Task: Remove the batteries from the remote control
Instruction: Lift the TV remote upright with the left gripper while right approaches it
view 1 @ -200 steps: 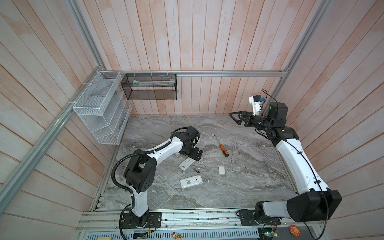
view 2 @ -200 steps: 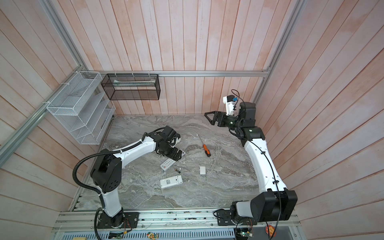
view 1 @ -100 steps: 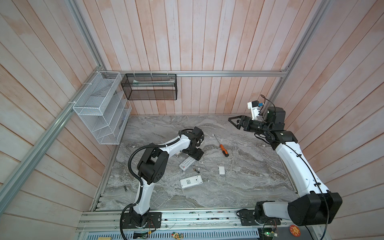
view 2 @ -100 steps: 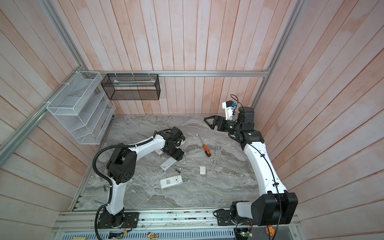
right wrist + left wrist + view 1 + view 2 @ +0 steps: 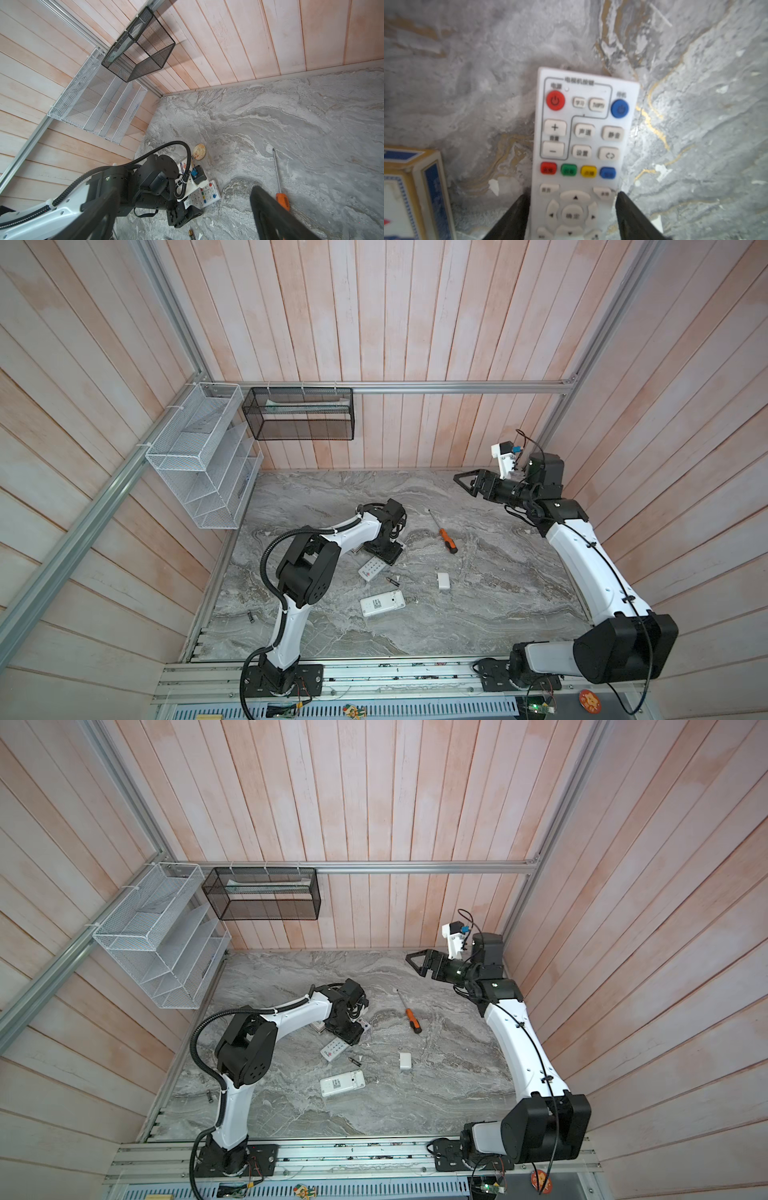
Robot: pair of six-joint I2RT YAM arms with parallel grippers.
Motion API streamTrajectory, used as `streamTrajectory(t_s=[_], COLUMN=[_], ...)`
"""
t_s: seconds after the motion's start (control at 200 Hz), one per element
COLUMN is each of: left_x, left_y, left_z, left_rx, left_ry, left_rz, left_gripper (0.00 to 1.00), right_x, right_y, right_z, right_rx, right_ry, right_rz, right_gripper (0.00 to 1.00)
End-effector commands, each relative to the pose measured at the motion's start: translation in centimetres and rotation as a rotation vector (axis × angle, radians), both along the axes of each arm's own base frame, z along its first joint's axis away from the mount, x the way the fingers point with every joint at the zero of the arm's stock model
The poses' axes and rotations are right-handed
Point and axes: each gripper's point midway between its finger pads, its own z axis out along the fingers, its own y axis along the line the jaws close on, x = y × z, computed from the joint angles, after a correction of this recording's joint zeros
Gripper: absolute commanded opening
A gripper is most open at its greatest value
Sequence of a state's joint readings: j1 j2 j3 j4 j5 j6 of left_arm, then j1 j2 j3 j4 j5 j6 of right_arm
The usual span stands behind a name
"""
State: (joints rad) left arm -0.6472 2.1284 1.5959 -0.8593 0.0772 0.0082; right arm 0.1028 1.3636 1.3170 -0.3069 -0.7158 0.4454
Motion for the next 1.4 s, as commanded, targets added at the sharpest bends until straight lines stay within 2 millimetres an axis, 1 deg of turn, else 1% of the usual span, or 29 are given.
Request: streamTrajectory(t_s=[0.0, 0.11, 0.225, 0.38, 0.495, 0.595, 0.67, 0.735, 0.84, 0.99, 1.055, 1.135, 1.215, 1.28, 1.395], left_x=[-1.6, -1.7, -1.5, -1.2, -0.9, -0.6, -0.3, -0.2, -0.5, -1.1, -1.4, -1.7, -1.9, -2.1, -2.6], left_y=[0.5, 0.5, 0.7, 0.8, 1.0, 1.2, 1.2, 1.3, 1.4, 1.6, 1.9, 2.1, 2.7, 3.4, 4.2], left_z=[-2.2, -2.0, -1.3, 0.5, 2.8, 5.7, 8.4, 10.5, 13.6, 18.0, 19.7, 22.0, 24.6, 26.2, 27.4], left_rx=[0.025, 0.025, 0.026, 0.02, 0.002, -0.035, -0.09, -0.163, -0.334, -0.599, -0.734, -0.929, -1.122, -1.241, -1.37], left_ry=[0.07, 0.07, 0.054, 0.02, -0.008, -0.041, -0.068, -0.08, -0.037, 0.014, 0.051, 0.093, 0.12, 0.132, 0.177], left_rz=[-0.01, -0.011, -0.005, 0.004, 0.023, 0.049, 0.08, 0.106, 0.201, 0.291, 0.327, 0.354, 0.341, 0.323, 0.303], left_gripper=[0.61, 0.5, 0.41, 0.36, 0.35, 0.35, 0.35, 0.35, 0.35, 0.35, 0.35, 0.35, 0.35, 0.35, 0.35], right_x=[0.2, 0.0, -0.2, -0.4, -0.6, -0.7, -0.8, -0.8, -0.8, -1.1, -1.4, -1.9, -2.7, -3.5, -5.2], right_y=[0.3, 0.7, 1.0, 1.5, 1.9, 2.3, 2.9, 3.5, 4.6, 6.8, 7.8, 8.5, 9.1, 9.7, 11.2], right_z=[1.1, 1.2, 1.5, 2.0, 2.2, 2.6, 2.9, 3.1, 3.2, 3.0, 3.0, 3.2, 3.1, 2.7, 2.3], right_rx=[0.005, 0.002, 0.002, 0.014, 0.024, 0.037, 0.034, 0.018, 0.006, -0.014, -0.037, -0.05, -0.041, -0.024, -0.02], right_ry=[-0.031, -0.039, -0.05, -0.065, -0.08, -0.112, -0.142, -0.163, -0.179, -0.168, -0.165, -0.153, -0.125, -0.095, -0.075], right_rz=[0.001, 0.009, 0.015, 0.028, 0.039, 0.061, 0.083, 0.091, 0.112, 0.174, 0.193, 0.209, 0.236, 0.267, 0.305], right_gripper=[0.98, 0.98, 0.98, 0.98, 0.98, 0.98, 0.98, 0.98, 0.98, 0.98, 0.98, 0.98, 0.98, 0.98, 0.98])
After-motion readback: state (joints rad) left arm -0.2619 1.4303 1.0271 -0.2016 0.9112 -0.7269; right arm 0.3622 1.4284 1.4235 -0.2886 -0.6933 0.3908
